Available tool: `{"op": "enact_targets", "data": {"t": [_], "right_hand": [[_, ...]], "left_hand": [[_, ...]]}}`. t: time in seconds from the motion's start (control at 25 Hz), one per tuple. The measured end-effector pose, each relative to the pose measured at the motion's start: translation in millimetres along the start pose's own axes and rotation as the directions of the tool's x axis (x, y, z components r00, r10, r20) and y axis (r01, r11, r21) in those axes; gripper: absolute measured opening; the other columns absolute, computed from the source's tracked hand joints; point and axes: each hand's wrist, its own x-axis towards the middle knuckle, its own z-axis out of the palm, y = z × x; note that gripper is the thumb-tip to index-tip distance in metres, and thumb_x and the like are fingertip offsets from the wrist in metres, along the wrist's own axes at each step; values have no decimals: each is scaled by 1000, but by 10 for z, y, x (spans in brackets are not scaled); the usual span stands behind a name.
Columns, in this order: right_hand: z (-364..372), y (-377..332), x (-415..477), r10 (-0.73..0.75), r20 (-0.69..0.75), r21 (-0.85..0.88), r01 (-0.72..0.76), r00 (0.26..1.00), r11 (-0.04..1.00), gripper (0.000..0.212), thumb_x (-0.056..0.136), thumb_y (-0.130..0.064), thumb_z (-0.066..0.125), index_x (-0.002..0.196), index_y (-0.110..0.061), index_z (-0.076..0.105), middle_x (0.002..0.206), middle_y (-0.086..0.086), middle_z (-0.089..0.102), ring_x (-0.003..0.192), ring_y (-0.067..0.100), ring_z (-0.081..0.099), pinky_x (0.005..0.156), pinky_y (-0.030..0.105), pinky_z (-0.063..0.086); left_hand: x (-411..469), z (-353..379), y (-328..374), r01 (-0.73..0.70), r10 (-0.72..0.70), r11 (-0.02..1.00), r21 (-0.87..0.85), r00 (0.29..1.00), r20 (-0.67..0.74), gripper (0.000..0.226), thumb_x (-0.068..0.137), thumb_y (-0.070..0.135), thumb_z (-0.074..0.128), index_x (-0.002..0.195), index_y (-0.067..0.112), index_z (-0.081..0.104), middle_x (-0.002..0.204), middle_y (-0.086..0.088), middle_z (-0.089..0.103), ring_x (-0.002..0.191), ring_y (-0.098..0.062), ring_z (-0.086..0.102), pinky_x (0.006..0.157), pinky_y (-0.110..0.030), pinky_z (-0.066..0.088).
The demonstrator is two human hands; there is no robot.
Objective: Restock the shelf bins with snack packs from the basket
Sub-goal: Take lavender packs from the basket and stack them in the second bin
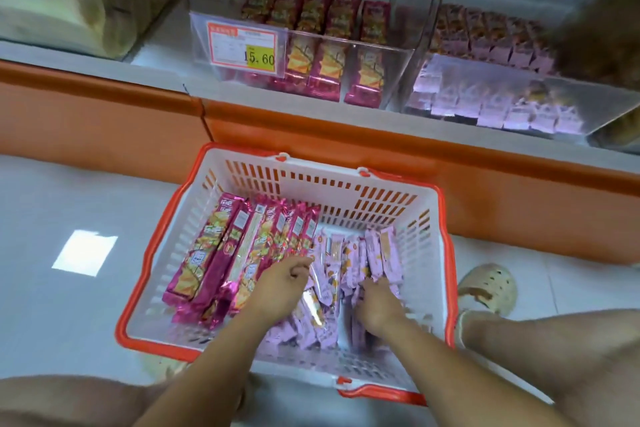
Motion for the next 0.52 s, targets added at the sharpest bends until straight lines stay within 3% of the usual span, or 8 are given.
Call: {"op": "enact_targets", "data": {"t": [0.12, 0.24, 0.28, 0.36, 0.4, 0.44, 0.52], "right_hand": [[44, -19, -48, 31, 25, -73, -29, 999, 997, 18, 88, -6, 48, 104, -13, 50, 138, 18, 33, 83, 29, 56, 70, 31, 41], [-228, -144, -151, 13, -52, 298, 3, 999, 955, 24, 84, -16, 66, 98, -14, 46, 96, 6, 53, 69, 15, 51, 66, 30, 41], [-382, -200, -190, 12, -81, 434, 25, 997, 900, 29, 83, -20, 70, 98, -15, 45, 85, 2, 52, 66, 12, 48, 64, 29, 41], [-685, -283, -279, 3, -113, 646, 72, 994, 760, 37, 81, -28, 73, 105, -18, 45, 86, 2, 56, 67, 14, 55, 63, 28, 47], [-809, -315, -328, 1, -115, 743, 86, 993, 664, 40, 81, -29, 73, 109, -18, 47, 88, 5, 61, 66, 17, 60, 61, 30, 51], [-913, -341, -374, 3, -124, 811, 99, 992, 576, 40, 82, -28, 73, 111, -16, 49, 87, 8, 64, 62, 19, 62, 58, 30, 53], [-1043, -334, -442, 17, -161, 859, 132, 987, 495, 35, 85, -32, 70, 110, -15, 54, 80, 7, 64, 55, 17, 61, 56, 29, 54]], "left_hand": [[-10, 27, 0, 9, -9, 1000, -1, 1000, 18, 37, 101, 19, 40, 137, 15, 49, 130, -10, 58, 81, -28, 61, 55, -6, 39], [1, 30, 4, 52, -46, 997, -51, 993, 105, 40, 98, 19, 47, 138, 20, 48, 128, -6, 59, 69, -16, 56, 61, -12, 45], [3, 30, 20, 55, -43, 996, -75, 986, 162, 45, 95, 19, 52, 139, 22, 46, 129, -3, 57, 78, -12, 58, 72, -16, 47], [-6, 48, 79, 18, 1, 997, -77, 972, 235, 53, 90, 19, 63, 139, 27, 46, 136, 5, 53, 113, -11, 57, 99, -27, 44], [-13, 63, 117, -12, 31, 997, -80, 972, 235, 52, 87, 20, 67, 135, 30, 50, 133, 7, 57, 117, -12, 58, 104, -32, 44], [-27, 75, 169, -42, 63, 994, -98, 972, 224, 46, 85, 21, 69, 128, 32, 56, 123, 8, 65, 111, -15, 63, 101, -39, 48], [-67, 83, 283, -63, 101, 983, -171, 971, 218, 35, 86, 19, 68, 118, 33, 62, 104, 2, 73, 99, -25, 68, 90, -51, 52]]}}
